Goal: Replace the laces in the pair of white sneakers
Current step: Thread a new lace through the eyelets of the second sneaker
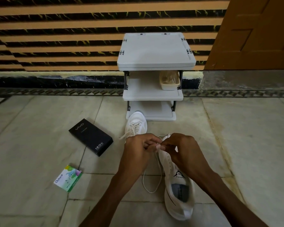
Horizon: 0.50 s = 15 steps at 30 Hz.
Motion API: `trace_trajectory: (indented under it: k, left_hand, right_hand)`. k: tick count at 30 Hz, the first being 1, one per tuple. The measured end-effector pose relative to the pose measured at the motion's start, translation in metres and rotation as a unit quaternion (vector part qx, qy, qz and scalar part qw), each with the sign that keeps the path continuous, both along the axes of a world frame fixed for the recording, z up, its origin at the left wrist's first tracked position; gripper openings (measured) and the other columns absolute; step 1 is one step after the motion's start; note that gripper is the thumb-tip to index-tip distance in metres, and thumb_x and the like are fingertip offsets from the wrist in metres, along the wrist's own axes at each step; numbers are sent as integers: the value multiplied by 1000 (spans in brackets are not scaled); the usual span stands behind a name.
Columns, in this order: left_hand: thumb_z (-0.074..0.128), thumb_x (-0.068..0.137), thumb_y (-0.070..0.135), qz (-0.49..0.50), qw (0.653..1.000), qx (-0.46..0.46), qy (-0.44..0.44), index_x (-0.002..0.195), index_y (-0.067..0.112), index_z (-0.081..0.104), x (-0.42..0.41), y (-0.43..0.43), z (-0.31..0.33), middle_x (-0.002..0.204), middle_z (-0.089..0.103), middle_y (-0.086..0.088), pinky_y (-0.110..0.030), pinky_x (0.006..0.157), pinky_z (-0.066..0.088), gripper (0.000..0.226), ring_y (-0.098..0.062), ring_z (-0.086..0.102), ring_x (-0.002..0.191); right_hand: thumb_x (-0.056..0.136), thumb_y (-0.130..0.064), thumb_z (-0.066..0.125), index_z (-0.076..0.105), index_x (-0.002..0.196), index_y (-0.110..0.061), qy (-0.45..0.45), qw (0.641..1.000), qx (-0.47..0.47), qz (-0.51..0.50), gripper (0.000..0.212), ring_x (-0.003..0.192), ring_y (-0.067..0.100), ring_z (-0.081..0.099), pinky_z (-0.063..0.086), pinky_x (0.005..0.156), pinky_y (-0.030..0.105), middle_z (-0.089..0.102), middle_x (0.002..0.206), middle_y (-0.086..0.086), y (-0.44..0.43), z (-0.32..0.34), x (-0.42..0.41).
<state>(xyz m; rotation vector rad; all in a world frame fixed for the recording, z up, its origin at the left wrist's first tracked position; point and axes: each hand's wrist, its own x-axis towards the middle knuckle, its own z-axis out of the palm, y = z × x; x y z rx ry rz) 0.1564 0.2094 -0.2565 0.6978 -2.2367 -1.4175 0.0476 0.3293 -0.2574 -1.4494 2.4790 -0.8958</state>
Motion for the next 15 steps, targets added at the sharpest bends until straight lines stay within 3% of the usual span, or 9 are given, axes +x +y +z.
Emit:
trace_trajectory:
  k: [3,5,8,12,15]
  left_hand:
    - [70,86,5,11,1000,-9,22,88,9,76,3,-1,-1,78,74,-2,-30,76,57,7,-13,70,71]
    - [67,89,5,29,999,13,23,93,4,76,5,-1,-1,83,75,-7,-34,80,57,10,-18,71,77]
    - [62,91,3,41,998,-26,32,91,10,76,9,-1,1,79,72,4,-17,73,53,15,-3,66,74]
    - [63,92,5,58,996,-7,63,92,-2,73,5,-1,4,81,70,-14,-29,78,54,13,-22,67,77]
    - [60,93,2,52,992,-83,75,80,-7,71,5,-1,6,72,67,-17,-19,72,47,19,-21,61,68]
  right_hand:
    - [95,-26,63,77,96,-18,2,999,33,8,16,82,13,59,38,72,14,69,92,1,-5,1,1]
    - [94,-25,63,77,96,-17,-8,1000,5,6,16,83,14,59,44,75,21,69,90,0,-7,3,3]
    - [97,-25,57,75,96,-12,-100,994,-37,24,22,85,16,62,49,76,33,71,91,2,-11,1,4]
    - [101,-25,46,72,93,-14,-246,968,-15,44,29,84,15,62,48,80,32,70,87,5,-16,-4,1]
    - [102,-29,41,68,82,-23,-285,957,0,48,34,89,19,62,48,86,36,68,87,3,-18,-4,3]
